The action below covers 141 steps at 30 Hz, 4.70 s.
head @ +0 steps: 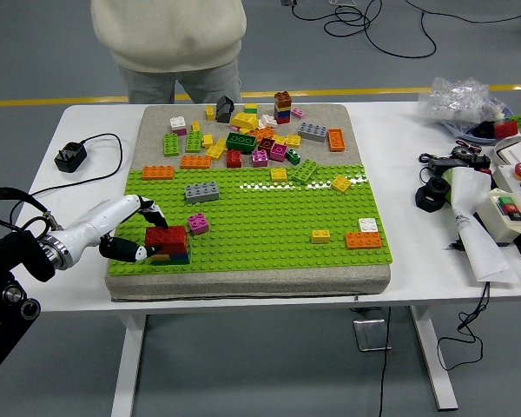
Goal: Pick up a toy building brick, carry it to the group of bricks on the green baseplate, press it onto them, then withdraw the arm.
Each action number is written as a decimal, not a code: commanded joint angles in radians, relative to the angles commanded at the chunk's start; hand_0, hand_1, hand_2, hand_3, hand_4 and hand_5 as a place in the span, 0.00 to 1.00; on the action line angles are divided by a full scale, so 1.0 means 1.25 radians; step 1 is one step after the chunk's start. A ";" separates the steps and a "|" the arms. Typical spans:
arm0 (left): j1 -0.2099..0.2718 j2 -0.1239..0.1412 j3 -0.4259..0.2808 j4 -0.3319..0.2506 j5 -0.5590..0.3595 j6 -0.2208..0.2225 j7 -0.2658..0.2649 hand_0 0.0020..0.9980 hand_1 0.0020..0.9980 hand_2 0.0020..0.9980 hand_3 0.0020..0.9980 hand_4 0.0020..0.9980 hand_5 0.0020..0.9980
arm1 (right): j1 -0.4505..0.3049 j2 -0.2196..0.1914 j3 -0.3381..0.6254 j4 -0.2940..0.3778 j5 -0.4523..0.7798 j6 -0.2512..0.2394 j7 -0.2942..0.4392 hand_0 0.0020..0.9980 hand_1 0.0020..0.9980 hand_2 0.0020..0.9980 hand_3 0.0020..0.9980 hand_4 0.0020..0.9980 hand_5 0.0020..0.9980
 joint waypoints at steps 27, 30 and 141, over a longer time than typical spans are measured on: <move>-0.002 -0.002 0.001 0.006 -0.011 0.000 -0.003 0.83 0.71 0.59 0.59 0.78 0.03 | -0.001 0.002 -0.004 0.000 0.002 0.002 0.000 0.77 0.71 0.76 0.76 0.96 0.70; -0.002 -0.002 0.000 0.006 -0.012 0.000 -0.003 0.83 0.71 0.59 0.60 0.80 0.04 | -0.002 0.002 -0.004 0.000 0.002 0.003 0.000 0.77 0.71 0.76 0.76 0.96 0.70; 0.059 -0.002 -0.056 -0.119 0.111 -0.091 0.032 1.00 1.00 1.00 0.66 1.00 0.59 | 0.000 0.002 -0.002 0.000 0.003 0.005 0.001 0.77 0.71 0.76 0.73 0.96 0.70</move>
